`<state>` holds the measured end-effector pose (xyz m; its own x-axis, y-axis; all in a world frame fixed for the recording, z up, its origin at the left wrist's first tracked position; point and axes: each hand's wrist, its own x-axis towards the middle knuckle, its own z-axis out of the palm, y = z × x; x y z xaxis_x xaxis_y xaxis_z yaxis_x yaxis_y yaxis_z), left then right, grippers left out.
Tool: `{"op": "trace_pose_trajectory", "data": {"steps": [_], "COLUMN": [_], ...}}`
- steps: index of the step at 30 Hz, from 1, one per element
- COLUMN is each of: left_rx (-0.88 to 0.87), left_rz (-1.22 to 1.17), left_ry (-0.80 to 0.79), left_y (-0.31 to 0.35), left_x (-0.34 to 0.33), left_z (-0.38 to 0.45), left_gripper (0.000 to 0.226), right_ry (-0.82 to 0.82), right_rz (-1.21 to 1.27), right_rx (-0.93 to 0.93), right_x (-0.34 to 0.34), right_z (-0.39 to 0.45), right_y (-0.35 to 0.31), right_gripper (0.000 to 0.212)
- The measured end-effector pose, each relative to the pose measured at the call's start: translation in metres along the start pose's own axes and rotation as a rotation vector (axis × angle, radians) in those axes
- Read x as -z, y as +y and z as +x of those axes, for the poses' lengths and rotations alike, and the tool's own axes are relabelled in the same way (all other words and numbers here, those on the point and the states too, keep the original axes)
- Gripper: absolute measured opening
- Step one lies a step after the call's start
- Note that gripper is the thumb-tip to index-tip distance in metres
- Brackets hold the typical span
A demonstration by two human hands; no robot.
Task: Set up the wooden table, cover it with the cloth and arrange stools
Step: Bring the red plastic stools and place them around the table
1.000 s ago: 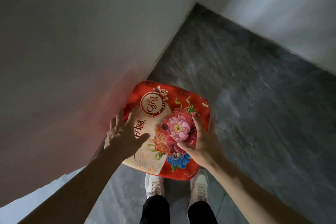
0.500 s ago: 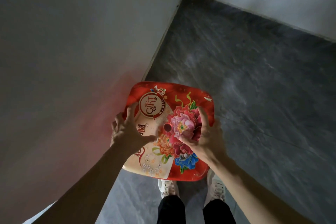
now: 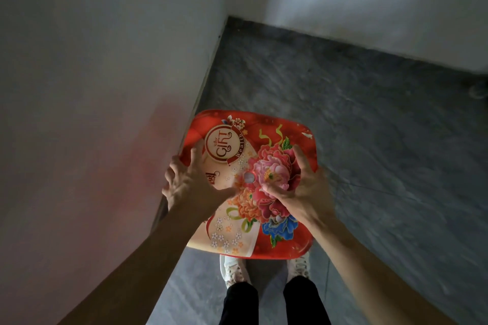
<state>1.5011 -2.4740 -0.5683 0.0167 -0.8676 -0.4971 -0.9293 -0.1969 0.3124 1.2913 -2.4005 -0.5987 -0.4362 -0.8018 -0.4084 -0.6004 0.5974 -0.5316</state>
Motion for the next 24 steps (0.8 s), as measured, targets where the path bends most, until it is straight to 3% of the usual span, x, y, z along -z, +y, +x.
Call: {"op": "trace_pose_trajectory", "data": {"steps": [11,24], "left_rx": [-0.251,-0.645], "left_rz": [-0.025,0.094], "left_ry": [0.044,0.050], "left_y": [0.154,0.370], "left_x": [0.090,0.123], "left_z": [-0.090,-0.223], "left_gripper": [0.129,0.126], "right_ry": [0.158,0.445], "right_rz": [0.094,0.271], "right_rx": [-0.078,-0.212], "right_x": [0.204,0.417], "right_z": [-0.059,-0.148], "right_y": [-0.019,0.065], "right_gripper": [0.112,0.116]}}
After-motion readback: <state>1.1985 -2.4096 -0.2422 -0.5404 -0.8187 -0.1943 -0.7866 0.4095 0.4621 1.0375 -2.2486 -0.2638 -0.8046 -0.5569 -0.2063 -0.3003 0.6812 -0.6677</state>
